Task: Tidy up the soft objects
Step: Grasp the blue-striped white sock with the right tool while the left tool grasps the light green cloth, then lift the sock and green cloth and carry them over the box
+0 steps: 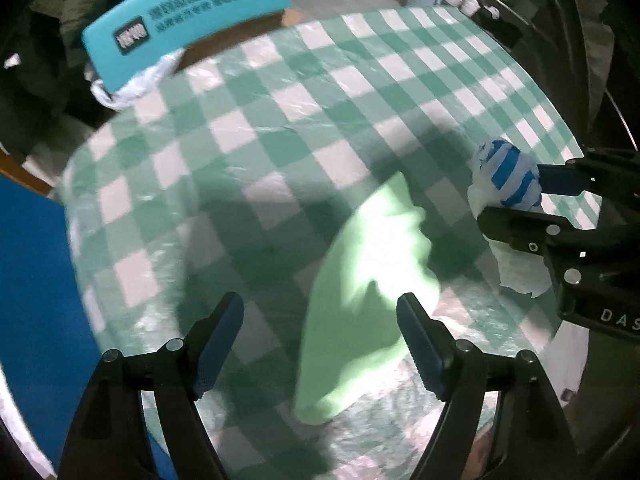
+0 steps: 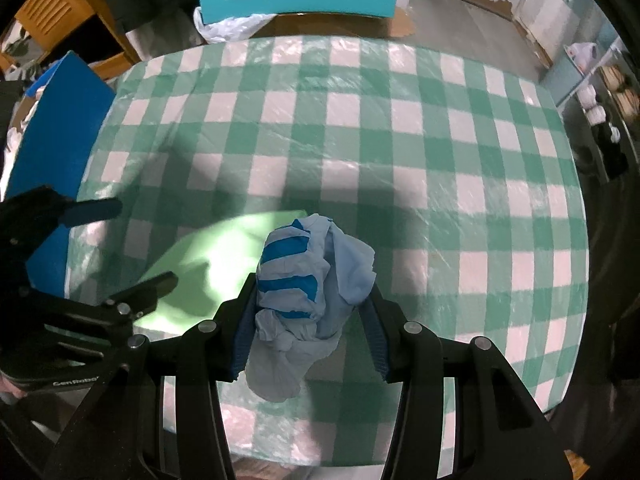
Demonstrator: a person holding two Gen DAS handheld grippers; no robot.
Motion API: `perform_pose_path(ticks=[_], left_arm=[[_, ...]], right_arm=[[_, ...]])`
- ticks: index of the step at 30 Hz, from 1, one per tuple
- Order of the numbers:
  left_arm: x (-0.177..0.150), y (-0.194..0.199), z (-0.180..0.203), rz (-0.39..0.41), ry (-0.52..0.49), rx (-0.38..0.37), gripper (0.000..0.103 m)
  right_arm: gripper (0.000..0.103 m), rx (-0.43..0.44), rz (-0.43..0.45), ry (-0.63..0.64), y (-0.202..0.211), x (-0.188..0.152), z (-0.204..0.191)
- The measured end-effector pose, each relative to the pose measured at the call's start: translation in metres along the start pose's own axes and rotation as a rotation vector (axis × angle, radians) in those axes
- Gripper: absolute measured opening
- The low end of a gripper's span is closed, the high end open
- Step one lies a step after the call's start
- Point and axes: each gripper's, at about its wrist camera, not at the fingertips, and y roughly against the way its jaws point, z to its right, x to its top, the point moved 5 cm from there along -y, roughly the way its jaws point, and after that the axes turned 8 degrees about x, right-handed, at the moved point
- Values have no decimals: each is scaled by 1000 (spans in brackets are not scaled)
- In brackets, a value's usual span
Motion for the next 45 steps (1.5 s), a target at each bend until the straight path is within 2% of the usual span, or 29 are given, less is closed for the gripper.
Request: perform_pose_path(ticks=[6,12,16,19,26,29,31,37,39,45], left_arm=[[-2,-14,12,-46,26,-64,80],[-5,-22,28,-67,-14,-62,80],[-9,-27,38,-77,-37,-41,81],[-10,-28,43,-71,-56,-22,85],[-8,-31,51,-39,-96,29,86],[-6,-31,51,-23,-83,27,85],[-6,-28,51,-5,-72,28,77],[-6,-22,49,4,-73,14,18],[-10,-19,51,2,-66,2,9],[-5,-6,35,10,-29,11,7]], right_arm=[[48,6,-2,-25,-2,-9,14],[48,9,-5,-32,-5,-13,22],[48,15,-3,-37,-6,-12,24],[48,18,-2,-41,-7,-13,24],[48,26,2,-48,-6,-16,26],[48,26,1,-54,-6,-17,27],[48,25,0,-59,-6,-17,28],[48,24,1,-59,-7,-16,27],[48,25,-1,-55,-7,-16,27],[48,30,7,-40,-3,-15,23]])
